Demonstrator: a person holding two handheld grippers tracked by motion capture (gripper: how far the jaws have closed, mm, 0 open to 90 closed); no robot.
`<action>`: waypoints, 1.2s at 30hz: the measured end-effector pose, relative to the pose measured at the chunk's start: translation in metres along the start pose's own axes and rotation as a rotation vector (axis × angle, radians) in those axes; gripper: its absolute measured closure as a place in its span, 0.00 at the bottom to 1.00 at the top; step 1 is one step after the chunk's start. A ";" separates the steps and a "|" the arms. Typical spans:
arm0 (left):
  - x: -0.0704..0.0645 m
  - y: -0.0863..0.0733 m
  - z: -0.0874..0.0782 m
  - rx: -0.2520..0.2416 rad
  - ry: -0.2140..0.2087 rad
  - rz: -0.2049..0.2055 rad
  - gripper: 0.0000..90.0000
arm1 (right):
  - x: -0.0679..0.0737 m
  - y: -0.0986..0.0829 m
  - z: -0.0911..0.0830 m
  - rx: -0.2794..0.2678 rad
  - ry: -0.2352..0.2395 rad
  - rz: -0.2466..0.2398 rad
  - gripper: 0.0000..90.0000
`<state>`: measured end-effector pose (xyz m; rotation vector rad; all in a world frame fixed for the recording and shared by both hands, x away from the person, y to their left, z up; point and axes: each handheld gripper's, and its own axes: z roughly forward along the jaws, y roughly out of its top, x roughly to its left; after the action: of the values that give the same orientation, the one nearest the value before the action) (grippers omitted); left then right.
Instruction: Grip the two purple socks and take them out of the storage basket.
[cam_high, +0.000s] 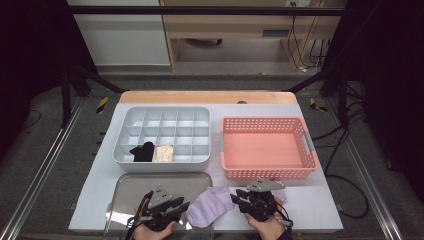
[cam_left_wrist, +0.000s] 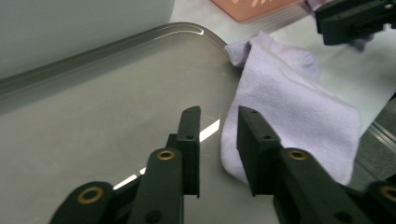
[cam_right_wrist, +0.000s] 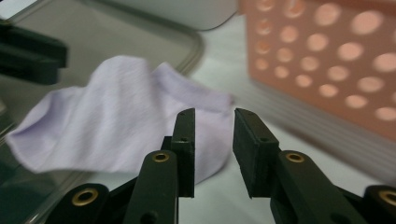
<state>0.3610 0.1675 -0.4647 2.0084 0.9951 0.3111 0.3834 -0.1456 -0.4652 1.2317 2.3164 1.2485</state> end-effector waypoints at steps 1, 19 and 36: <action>-0.001 -0.001 -0.001 0.002 0.004 -0.003 0.73 | -0.003 0.001 0.002 0.001 -0.010 -0.001 0.79; -0.014 -0.010 0.010 0.081 0.064 0.036 0.98 | -0.001 -0.003 0.023 0.094 -0.016 0.003 1.00; 0.013 0.008 0.021 0.028 0.082 0.007 0.88 | 0.000 -0.011 -0.001 0.108 -0.027 0.032 0.99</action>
<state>0.3852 0.1629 -0.4729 2.0384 1.0489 0.3878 0.3765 -0.1495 -0.4732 1.3158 2.3821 1.1227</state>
